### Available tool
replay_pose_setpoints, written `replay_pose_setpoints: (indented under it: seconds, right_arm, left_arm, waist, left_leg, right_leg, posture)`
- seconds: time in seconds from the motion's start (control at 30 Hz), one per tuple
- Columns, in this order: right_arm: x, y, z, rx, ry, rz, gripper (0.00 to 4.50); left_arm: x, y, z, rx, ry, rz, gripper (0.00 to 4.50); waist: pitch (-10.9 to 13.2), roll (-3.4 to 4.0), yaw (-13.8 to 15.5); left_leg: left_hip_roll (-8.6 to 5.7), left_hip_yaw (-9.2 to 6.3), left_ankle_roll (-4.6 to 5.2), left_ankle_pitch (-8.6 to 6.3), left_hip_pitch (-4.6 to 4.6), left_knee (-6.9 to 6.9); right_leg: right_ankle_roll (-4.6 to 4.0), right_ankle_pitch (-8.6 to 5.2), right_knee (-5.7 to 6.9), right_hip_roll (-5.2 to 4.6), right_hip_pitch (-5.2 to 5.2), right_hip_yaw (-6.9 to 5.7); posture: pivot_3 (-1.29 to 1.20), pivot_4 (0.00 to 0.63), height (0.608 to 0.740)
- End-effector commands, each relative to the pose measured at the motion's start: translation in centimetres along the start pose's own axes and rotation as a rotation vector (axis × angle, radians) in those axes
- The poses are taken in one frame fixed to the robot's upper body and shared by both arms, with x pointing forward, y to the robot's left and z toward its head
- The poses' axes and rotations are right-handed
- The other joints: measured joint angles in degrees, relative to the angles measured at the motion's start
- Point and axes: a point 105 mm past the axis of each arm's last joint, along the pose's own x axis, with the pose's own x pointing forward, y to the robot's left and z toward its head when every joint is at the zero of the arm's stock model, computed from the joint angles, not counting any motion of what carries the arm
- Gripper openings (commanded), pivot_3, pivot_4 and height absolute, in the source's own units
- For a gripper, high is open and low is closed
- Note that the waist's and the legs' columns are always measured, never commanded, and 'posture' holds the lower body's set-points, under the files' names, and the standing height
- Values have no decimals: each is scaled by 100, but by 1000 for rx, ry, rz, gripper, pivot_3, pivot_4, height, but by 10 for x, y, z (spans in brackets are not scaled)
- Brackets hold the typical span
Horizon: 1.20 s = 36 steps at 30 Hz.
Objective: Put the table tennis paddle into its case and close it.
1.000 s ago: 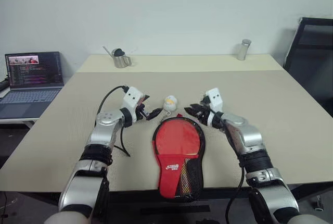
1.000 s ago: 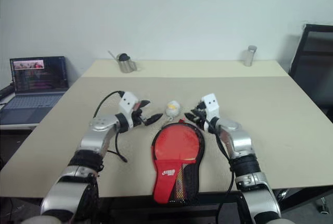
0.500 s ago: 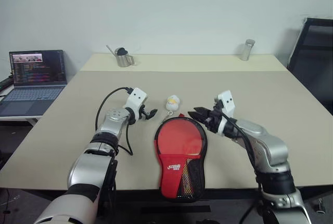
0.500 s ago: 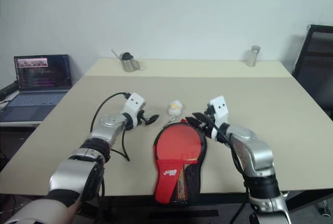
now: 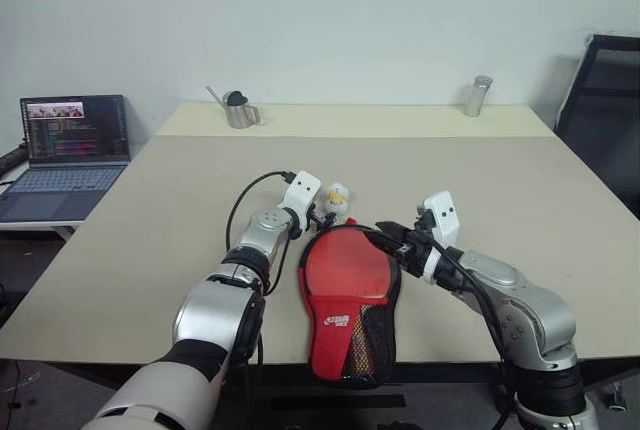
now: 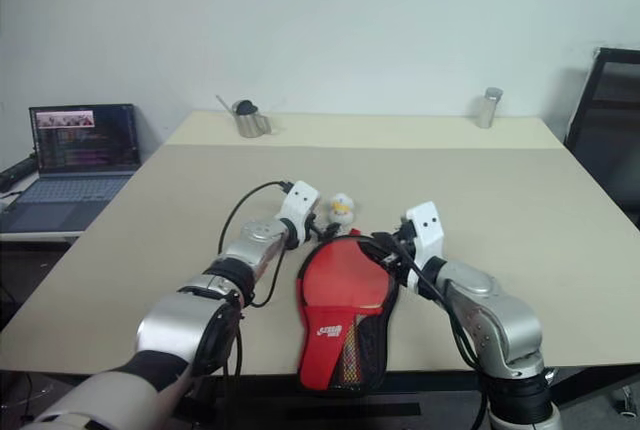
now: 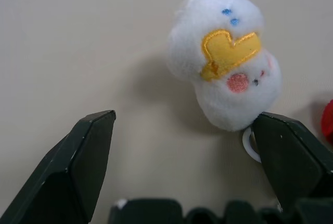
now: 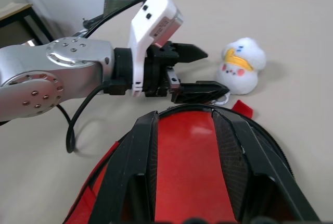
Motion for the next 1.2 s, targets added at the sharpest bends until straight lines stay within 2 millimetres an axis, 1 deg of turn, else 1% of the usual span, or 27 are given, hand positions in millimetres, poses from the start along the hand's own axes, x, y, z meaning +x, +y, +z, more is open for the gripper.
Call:
replay_pose_setpoints:
  seconds: [0.03, 0.27, 0.43, 0.6, 0.77, 1.03, 1.13, 1.2]
  right_arm:
    - [-6, 3, 12, -16, -53, -6, 1771]
    - [-6, 2, 11, -14, -57, -7, 1771]
    - [-4, 2, 12, -15, -60, -6, 1771]
    - [-3, 0, 13, -21, -63, -5, 1771]
    - [-2, -1, 15, -28, -68, -8, 1771]
    - [0, -3, 19, -37, -80, -8, 1771]
    - [0, -5, 20, -41, -80, -11, 1771]
    - [1, -6, 21, -46, -77, -11, 1771]
  left_arm:
    - [5, -14, 12, -72, -33, -59, 4500]
    - [5, -30, 33, -145, -137, -192, 4500]
    - [2, -32, 43, -129, -192, -229, 4500]
    - [0, -34, 43, -108, -205, -267, 4500]
    - [-3, -44, 44, -114, -221, -360, 4500]
    - [-11, -62, 55, -156, -257, -541, 4500]
    - [-14, -62, 58, -165, -263, -575, 4500]
    - [-17, -54, 60, -142, -269, -566, 4500]
  waist:
    - [0, 0, 12]
    - [0, -1, 21]
    - [0, -1, -6]
    - [0, -1, -11]
    - [0, 0, -9]
    - [0, 0, -10]
    - [0, 0, -10]
    - [0, 0, -11]
  left_leg:
    - [0, -1, 0, 0, -1, 0]
    - [-7, -13, 0, 0, -13, 0]
    - [-6, -16, 1, 0, -13, -1]
    - [-5, -16, 1, 0, -13, -1]
    - [-6, -14, 1, 0, -13, 0]
    - [-6, -14, 1, 0, -13, 0]
    - [-6, -15, 1, 0, -13, 0]
    - [-6, -15, 1, 0, -13, 1]
  right_leg:
    - [0, 0, -2, 0, 0, -1]
    - [-1, 1, -15, -4, 0, -12]
    - [-1, 1, -15, -4, 0, -14]
    - [-1, 1, -15, -4, -1, -14]
    - [-1, 1, -15, -4, 0, -13]
    - [-1, 1, -14, -3, -1, -12]
    - [-1, 1, -13, -3, -1, -14]
    - [-1, 1, -13, -3, -1, -13]
  posture:
    - [0, 150, 740]
    - [0, 150, 740]
    - [0, 150, 740]
    - [0, 150, 740]
    - [0, 150, 740]
    - [0, 150, 740]
    - [0, 150, 740]
    - [0, 150, 740]
